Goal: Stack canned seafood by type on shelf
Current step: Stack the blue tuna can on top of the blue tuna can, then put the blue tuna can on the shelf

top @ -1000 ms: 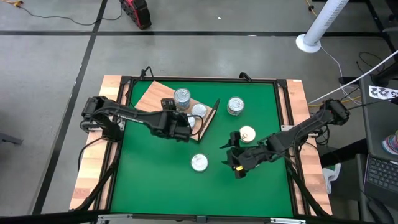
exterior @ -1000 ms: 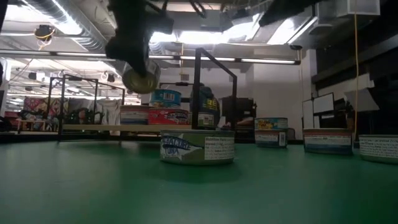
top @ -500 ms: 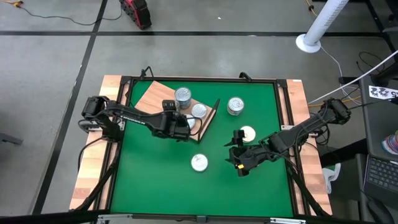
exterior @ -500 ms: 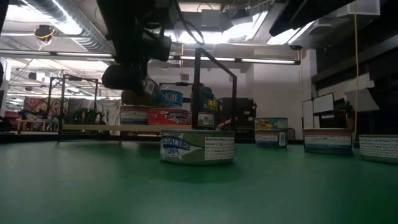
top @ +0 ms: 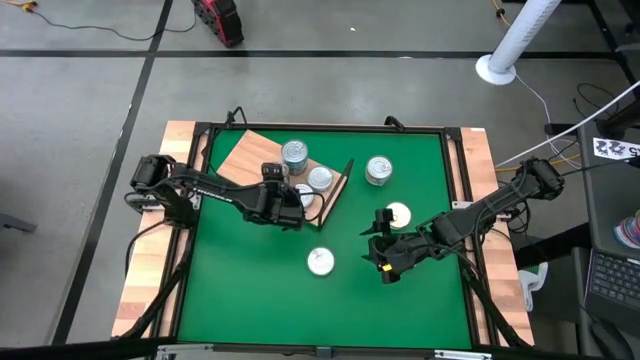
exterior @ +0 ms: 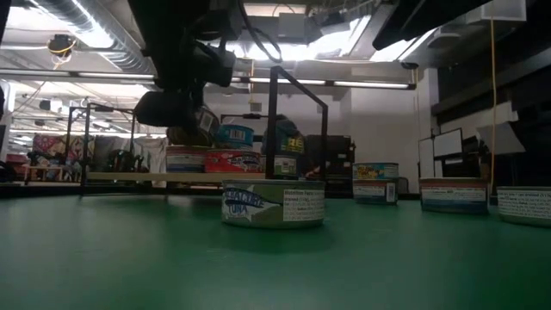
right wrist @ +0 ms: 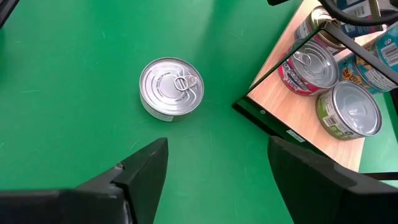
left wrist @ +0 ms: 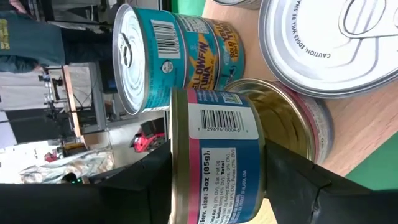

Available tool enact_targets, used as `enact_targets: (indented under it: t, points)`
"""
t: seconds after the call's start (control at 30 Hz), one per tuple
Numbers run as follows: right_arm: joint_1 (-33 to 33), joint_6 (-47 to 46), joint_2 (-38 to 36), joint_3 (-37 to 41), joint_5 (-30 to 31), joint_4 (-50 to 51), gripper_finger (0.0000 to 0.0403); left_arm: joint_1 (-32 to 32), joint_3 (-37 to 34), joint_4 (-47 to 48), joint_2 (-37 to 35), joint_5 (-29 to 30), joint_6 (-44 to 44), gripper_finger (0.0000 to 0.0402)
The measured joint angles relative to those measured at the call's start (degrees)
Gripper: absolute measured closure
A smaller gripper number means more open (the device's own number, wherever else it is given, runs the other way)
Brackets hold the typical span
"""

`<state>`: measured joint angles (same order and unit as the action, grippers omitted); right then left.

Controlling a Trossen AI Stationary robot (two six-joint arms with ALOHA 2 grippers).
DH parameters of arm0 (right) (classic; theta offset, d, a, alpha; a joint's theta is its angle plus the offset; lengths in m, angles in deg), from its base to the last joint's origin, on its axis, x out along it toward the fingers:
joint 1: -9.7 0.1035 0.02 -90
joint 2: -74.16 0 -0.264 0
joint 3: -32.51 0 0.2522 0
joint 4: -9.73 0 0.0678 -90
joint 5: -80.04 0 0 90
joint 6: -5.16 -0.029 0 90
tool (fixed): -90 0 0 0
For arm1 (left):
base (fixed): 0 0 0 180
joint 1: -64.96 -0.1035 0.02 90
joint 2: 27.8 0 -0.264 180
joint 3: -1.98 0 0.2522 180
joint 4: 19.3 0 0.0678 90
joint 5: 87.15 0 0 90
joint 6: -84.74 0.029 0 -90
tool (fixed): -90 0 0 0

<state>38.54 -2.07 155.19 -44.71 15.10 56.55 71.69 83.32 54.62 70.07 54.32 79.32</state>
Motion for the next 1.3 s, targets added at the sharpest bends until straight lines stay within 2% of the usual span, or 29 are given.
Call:
enact_targets:
  t: [0.23, 0.37, 0.77, 1.07, 1.3]
  points:
    - [0.0, 0.0, 0.0, 0.0, 0.0, 0.0, 0.0128, 0.0, -0.1, 0.0, 0.1, -2.5, -0.3, 0.0141]
    - [0.0, 0.0, 0.0, 0.0, 0.0, 0.0, 0.0128, 0.1, -0.1, 0.0, 0.1, -2.7, -0.5, 0.0123]
    - [0.0, 0.0, 0.1, 0.0, 0.0, 0.0, 0.0128, 1.6, -0.1, 0.8, 0.1, -2.5, 2.4, 0.0119]
    - [0.0, 0.0, 0.1, 0.0, 0.0, 0.0, 0.0128, 1.4, -0.1, 1.3, 0.1, -2.8, -2.0, 0.0119]
    - [0.0, 0.0, 0.1, 0.0, 0.0, 0.0, 0.0128, 1.5, 0.0, 5.3, 0.1, -4.7, -7.9, 0.0119]
